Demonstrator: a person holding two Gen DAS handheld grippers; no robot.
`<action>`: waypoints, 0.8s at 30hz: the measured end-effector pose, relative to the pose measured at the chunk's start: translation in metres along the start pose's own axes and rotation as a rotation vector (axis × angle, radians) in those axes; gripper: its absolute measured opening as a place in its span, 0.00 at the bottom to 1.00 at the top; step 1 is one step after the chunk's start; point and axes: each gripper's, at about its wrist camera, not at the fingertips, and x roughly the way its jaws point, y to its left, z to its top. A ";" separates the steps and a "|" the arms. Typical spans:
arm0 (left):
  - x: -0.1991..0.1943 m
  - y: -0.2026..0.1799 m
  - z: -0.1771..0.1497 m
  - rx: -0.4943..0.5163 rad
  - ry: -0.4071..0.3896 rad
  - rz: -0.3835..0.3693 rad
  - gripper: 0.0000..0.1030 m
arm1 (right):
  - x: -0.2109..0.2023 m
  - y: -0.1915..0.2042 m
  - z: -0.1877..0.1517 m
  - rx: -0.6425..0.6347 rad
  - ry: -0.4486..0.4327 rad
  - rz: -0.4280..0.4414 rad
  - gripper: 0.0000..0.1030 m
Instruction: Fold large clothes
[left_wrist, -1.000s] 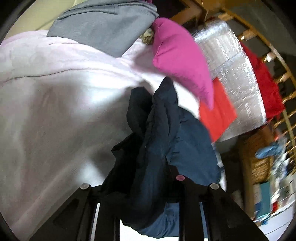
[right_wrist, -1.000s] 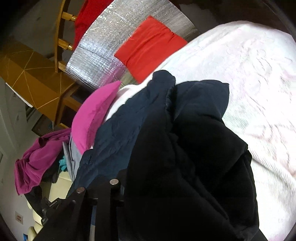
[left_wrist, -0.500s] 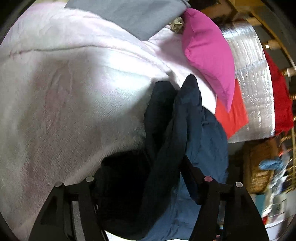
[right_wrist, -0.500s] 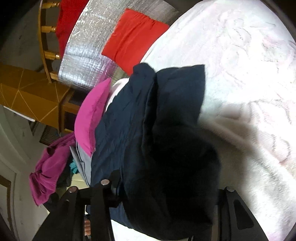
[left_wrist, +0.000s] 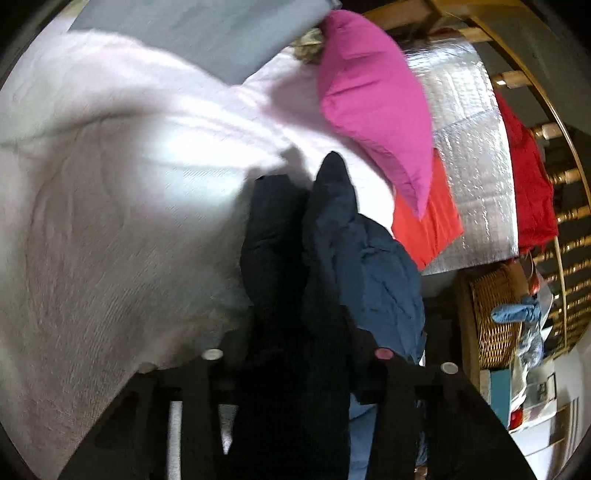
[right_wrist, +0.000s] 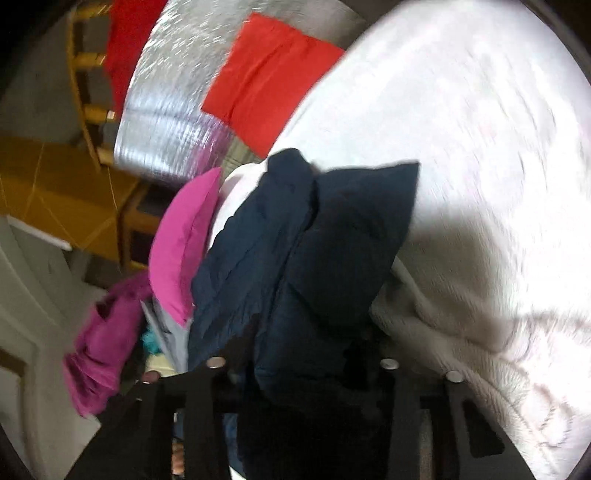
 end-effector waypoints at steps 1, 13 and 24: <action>-0.002 -0.003 0.001 0.010 -0.009 0.002 0.33 | -0.003 0.007 0.000 -0.030 -0.019 -0.012 0.37; 0.008 0.010 -0.001 -0.020 0.048 0.178 0.66 | -0.004 -0.022 -0.009 0.077 -0.008 -0.056 0.58; -0.031 0.018 -0.067 -0.157 0.004 0.121 0.79 | -0.038 -0.028 -0.072 0.108 0.032 0.056 0.79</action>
